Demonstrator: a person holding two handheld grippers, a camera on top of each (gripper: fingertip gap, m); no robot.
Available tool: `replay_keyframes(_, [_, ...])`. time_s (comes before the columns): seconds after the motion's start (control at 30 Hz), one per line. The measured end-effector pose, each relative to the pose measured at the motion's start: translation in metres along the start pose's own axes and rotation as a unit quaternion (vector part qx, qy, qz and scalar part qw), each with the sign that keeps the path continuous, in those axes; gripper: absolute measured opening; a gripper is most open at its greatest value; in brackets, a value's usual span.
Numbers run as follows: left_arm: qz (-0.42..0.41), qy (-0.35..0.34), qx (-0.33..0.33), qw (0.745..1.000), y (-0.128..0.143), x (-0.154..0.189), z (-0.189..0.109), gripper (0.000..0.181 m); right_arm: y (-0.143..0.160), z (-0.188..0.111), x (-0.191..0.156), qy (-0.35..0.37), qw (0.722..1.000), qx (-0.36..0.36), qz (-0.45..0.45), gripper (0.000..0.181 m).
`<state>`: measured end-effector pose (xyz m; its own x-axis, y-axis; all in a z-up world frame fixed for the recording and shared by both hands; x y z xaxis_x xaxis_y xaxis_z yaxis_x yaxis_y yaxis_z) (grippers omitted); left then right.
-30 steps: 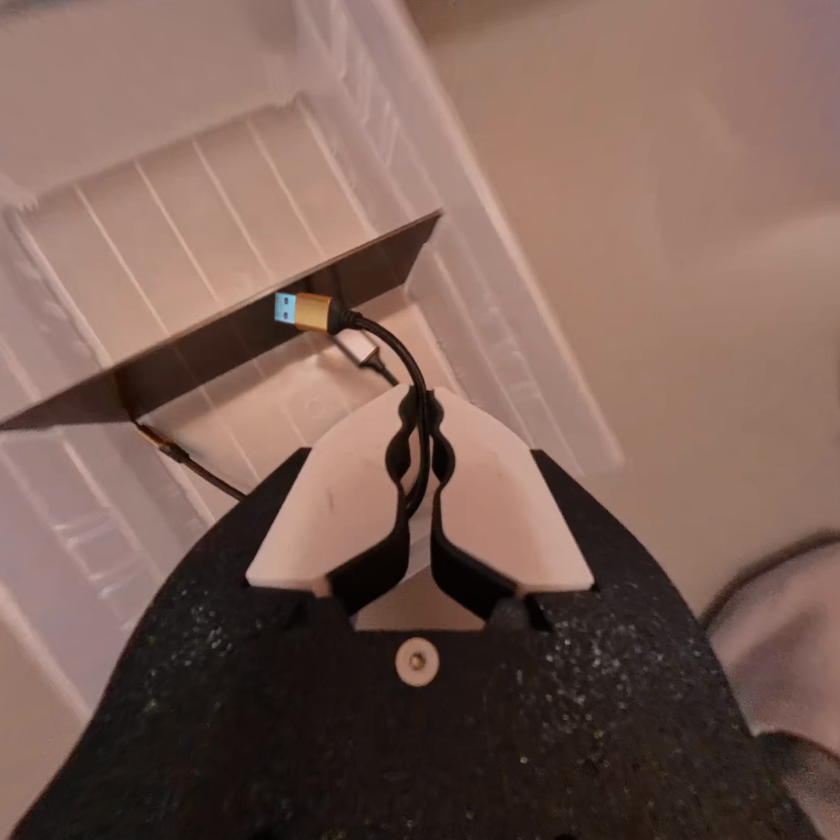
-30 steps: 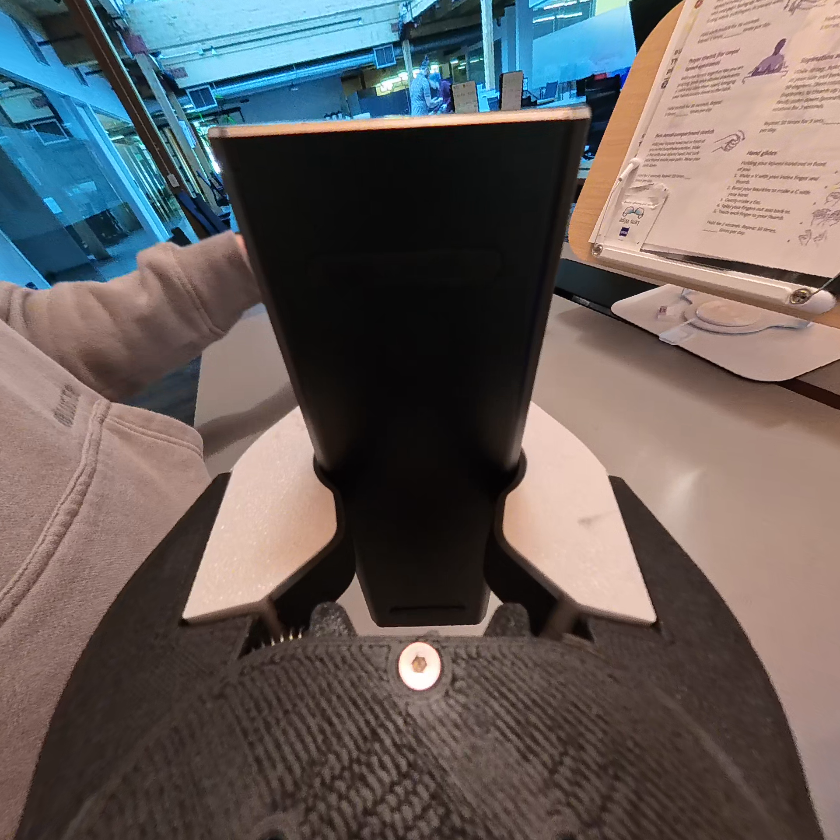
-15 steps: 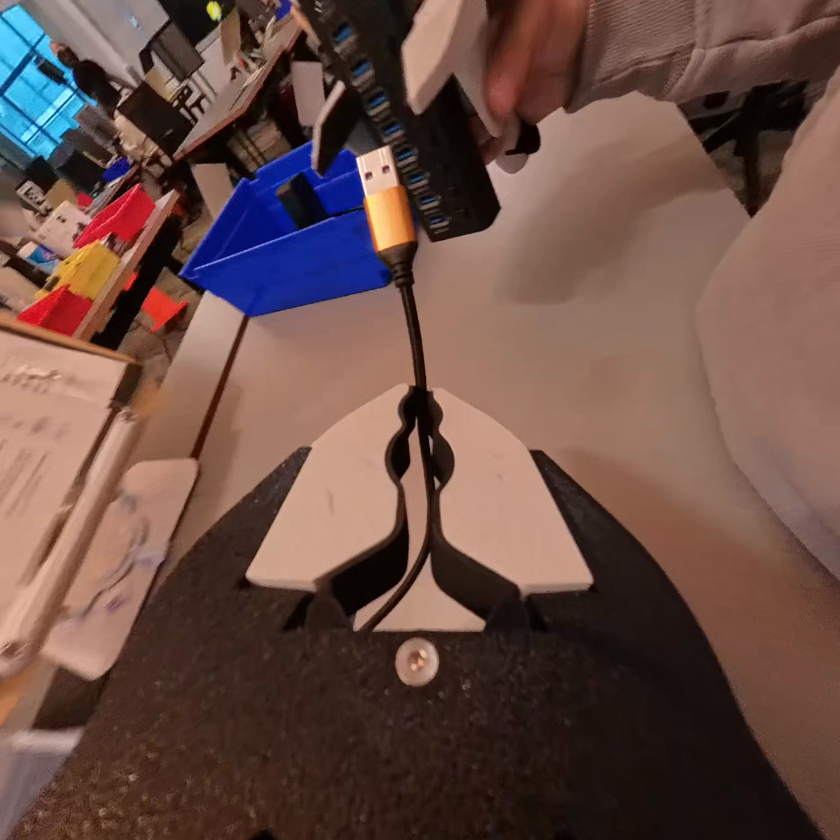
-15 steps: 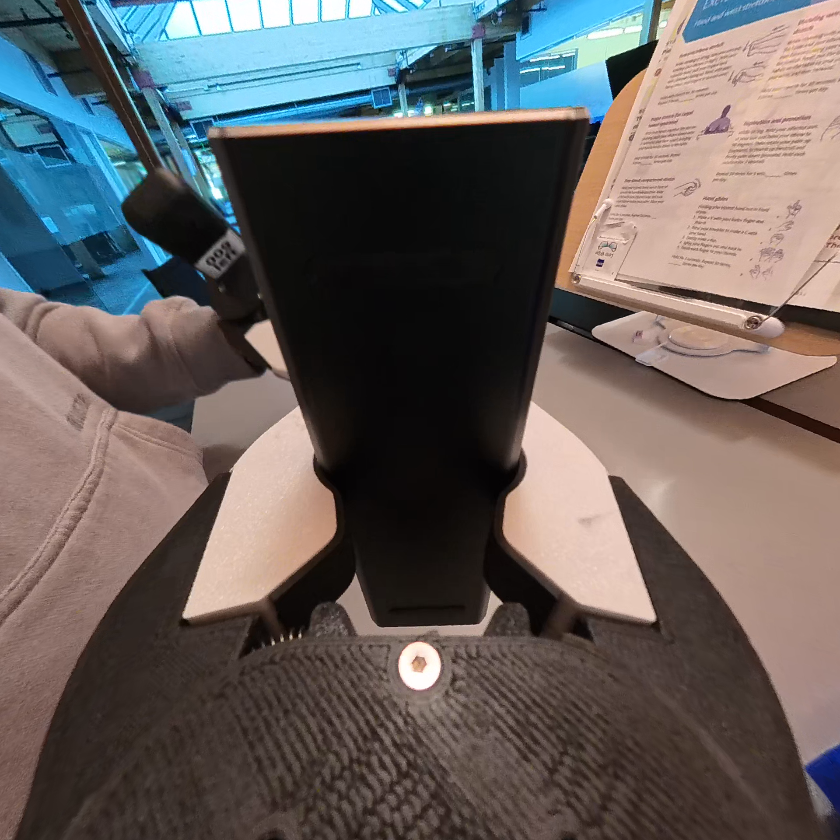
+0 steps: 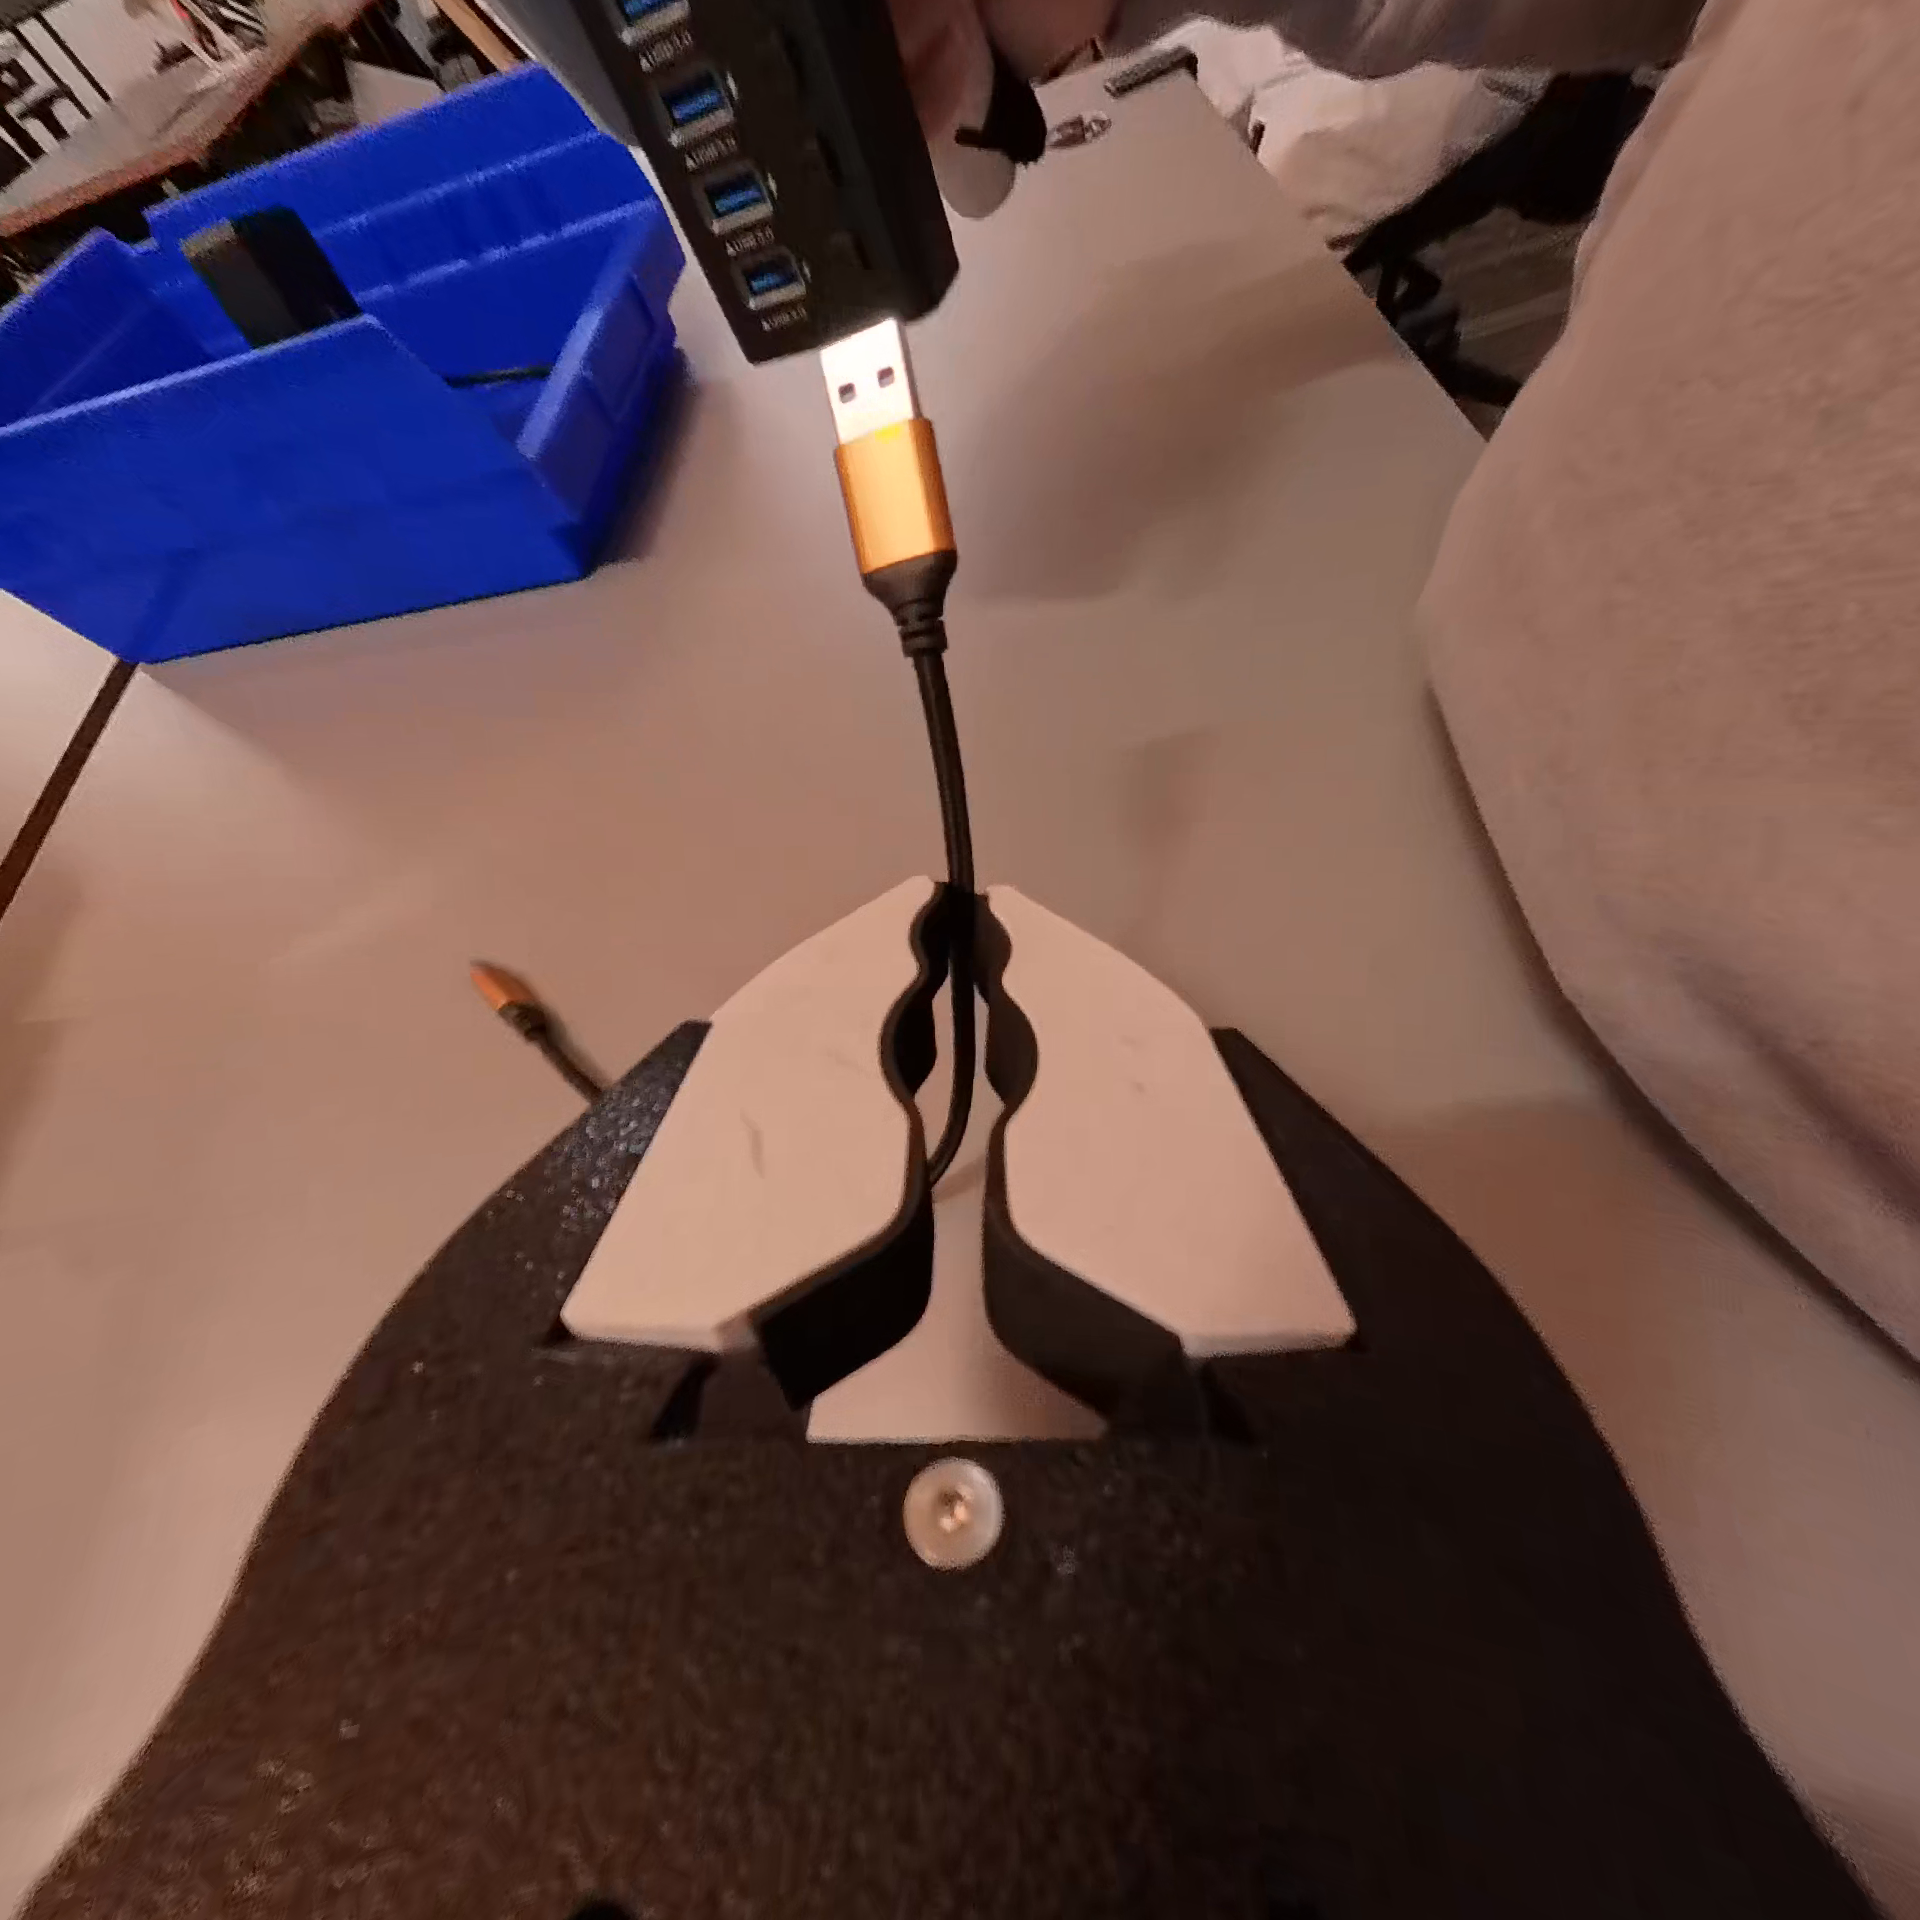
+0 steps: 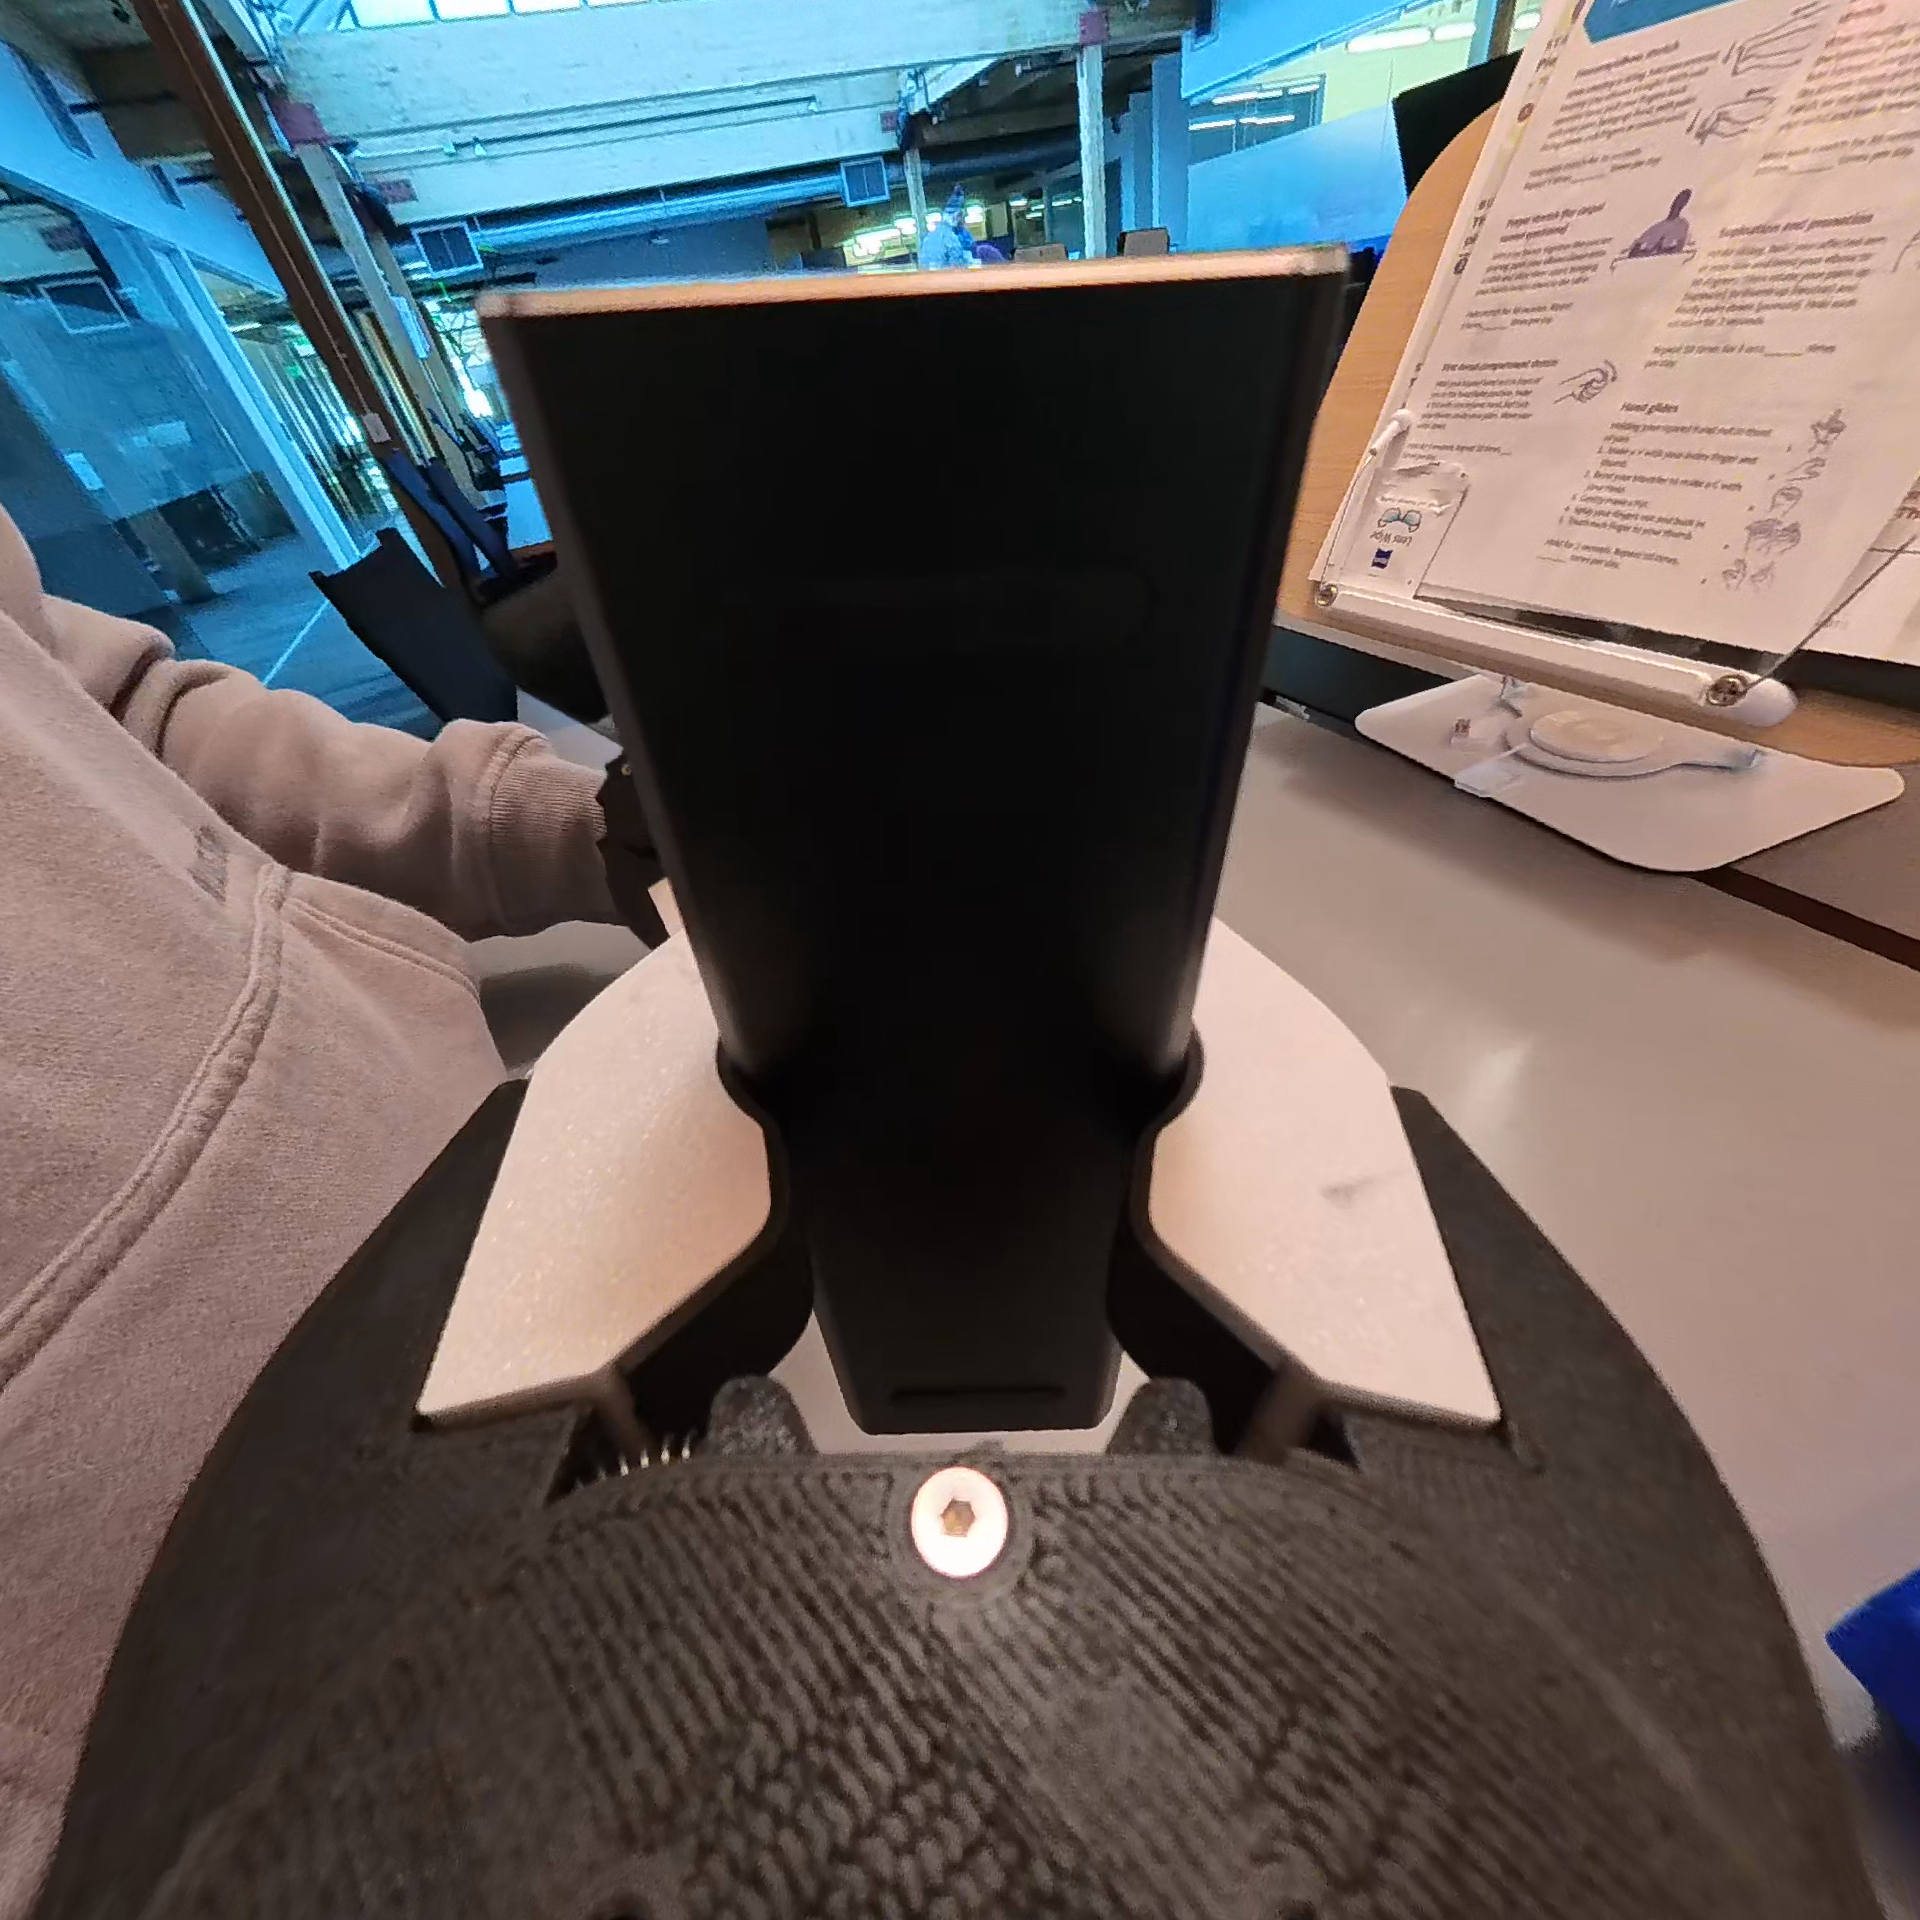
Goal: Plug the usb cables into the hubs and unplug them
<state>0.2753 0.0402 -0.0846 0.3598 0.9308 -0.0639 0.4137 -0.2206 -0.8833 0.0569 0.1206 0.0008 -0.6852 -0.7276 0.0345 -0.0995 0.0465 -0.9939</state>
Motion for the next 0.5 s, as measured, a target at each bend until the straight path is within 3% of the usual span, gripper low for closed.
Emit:
replay_keyframes(0.13, [-0.004,-0.003,-0.032,0.999,0.004,0.0,0.003,0.003,0.001,0.003,0.001,-0.01,1.0,-0.001,0.0,0.073])
replay_keyframes(0.23, [-0.004,-0.009,-0.131,0.991,0.009,0.001,0.009,0.003,0.001,0.003,0.0,-0.031,0.999,0.02,0.001,0.073])
replay_keyframes(0.37, [-0.017,-0.004,-0.275,0.961,0.016,0.0,0.017,0.003,0.002,0.001,0.0,-0.054,0.998,0.044,0.009,0.073])
replay_keyframes(0.5, [-0.027,-0.001,-0.288,0.957,0.019,-0.006,0.026,0.003,0.006,0.001,0.004,-0.038,0.999,0.022,0.007,0.073])
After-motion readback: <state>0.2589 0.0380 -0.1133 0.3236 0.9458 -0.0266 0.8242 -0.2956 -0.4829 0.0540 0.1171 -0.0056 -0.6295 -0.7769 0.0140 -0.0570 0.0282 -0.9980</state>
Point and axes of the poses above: each gripper's, where its closed fingertips meet, z out along the fingers, y out of its underside, x = y × z across the jaws, the point moved 8 cm from there along -z, back along the fingers, and after that the axes turned 11 degrees about -z, right-handed, at the moved point
